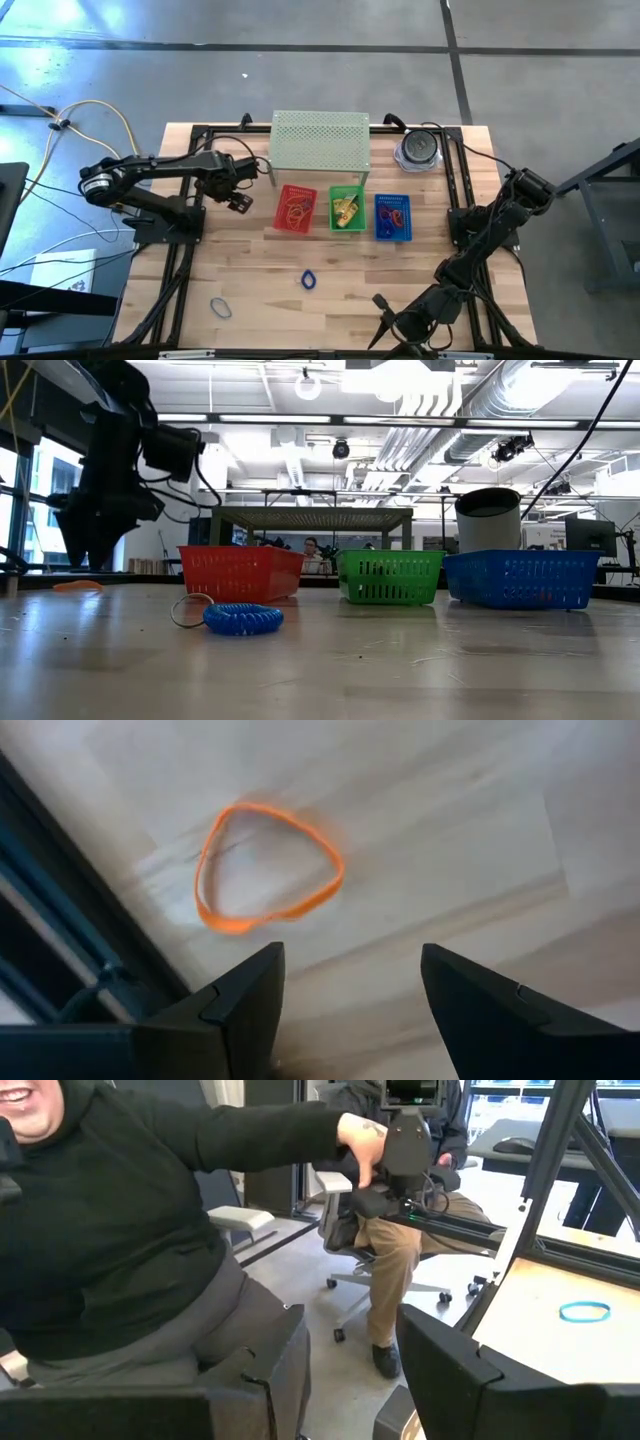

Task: Pick & Place Office Desk Supplies
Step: Put the orange rubber band into the red bin

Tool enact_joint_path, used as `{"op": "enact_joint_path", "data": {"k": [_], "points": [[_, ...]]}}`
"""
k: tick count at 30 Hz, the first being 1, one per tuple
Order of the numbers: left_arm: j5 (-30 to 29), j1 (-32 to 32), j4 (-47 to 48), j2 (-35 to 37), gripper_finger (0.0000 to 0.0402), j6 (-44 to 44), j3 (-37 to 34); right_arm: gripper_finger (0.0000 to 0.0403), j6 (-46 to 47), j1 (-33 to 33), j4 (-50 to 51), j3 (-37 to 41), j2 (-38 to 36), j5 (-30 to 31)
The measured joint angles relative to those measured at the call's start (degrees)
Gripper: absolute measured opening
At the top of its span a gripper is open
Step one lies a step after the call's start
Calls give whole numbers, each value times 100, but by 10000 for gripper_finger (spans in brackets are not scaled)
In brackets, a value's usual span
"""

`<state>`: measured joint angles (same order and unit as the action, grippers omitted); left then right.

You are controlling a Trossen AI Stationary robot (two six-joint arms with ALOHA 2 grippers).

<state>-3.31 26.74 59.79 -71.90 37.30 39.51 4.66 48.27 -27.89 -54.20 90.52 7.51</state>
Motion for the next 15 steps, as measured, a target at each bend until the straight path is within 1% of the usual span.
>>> {"op": "enact_joint_path", "data": {"k": [9, 15], "points": [[-35, 269, -417, 2, 225, 7, -396, 145, -32, 0, 1, 0, 0, 0], [-286, 434, -791, 0, 225, 24, -679, 145, -36, 0, 34, 1, 0, 0]]}}
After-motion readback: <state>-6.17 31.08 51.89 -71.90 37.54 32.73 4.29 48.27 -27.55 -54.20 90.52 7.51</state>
